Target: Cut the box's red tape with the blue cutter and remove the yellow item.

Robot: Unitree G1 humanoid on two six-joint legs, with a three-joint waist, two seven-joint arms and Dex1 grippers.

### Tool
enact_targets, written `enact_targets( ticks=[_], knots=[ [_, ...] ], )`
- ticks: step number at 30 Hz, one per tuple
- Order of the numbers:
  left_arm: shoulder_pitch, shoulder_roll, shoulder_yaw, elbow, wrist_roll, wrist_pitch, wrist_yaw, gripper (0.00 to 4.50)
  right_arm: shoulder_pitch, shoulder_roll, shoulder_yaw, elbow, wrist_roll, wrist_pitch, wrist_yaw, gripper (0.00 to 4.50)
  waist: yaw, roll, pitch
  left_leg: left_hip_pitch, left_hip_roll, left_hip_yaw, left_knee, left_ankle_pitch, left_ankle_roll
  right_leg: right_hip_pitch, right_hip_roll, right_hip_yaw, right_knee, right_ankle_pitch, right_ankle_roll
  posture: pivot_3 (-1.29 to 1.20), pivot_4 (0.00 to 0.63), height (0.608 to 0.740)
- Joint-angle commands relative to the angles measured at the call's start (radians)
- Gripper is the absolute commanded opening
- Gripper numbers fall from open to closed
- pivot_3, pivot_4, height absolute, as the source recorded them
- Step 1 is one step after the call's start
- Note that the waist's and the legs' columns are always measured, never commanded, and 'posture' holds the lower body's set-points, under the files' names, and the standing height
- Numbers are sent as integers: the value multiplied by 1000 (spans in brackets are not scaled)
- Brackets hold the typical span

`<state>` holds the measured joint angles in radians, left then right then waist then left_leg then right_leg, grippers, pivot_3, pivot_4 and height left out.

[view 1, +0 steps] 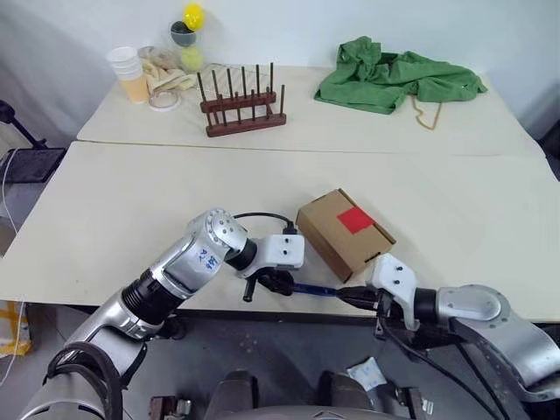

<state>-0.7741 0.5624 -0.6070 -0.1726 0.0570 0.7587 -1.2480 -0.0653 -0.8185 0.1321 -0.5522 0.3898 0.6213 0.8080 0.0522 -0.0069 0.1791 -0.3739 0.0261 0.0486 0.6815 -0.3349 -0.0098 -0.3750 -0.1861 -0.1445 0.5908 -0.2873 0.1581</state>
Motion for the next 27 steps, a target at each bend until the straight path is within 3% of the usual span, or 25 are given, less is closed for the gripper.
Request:
enact_targets(
  ticks=[1, 18, 27],
  knots=[
    [26, -5, -76, 0, 1, 29, -18, 466, -21, 8, 26, 1, -27, 2, -3, 35, 0, 0, 0, 0, 0, 0, 0, 0, 0, 0, 0, 0, 0, 0, 0, 0, 150, 740],
    [37, -28, -85, -33, -9, 83, 8, 466, -67, 82, 122, 30, -68, 30, -14, 35, 0, 1, -3, 1, 1, 0, 1, 0, 0, 0, 0, 0, 0, 0, 0, 0, 150, 740],
    [37, -30, -86, -32, -9, 81, 15, 466, -137, 183, 194, 44, -62, 90, -41, 35, 0, 1, -4, 1, 1, 0, 1, -1, 0, 0, 1, 1, 0, 0, 0, 0, 150, 740]
  ],
)
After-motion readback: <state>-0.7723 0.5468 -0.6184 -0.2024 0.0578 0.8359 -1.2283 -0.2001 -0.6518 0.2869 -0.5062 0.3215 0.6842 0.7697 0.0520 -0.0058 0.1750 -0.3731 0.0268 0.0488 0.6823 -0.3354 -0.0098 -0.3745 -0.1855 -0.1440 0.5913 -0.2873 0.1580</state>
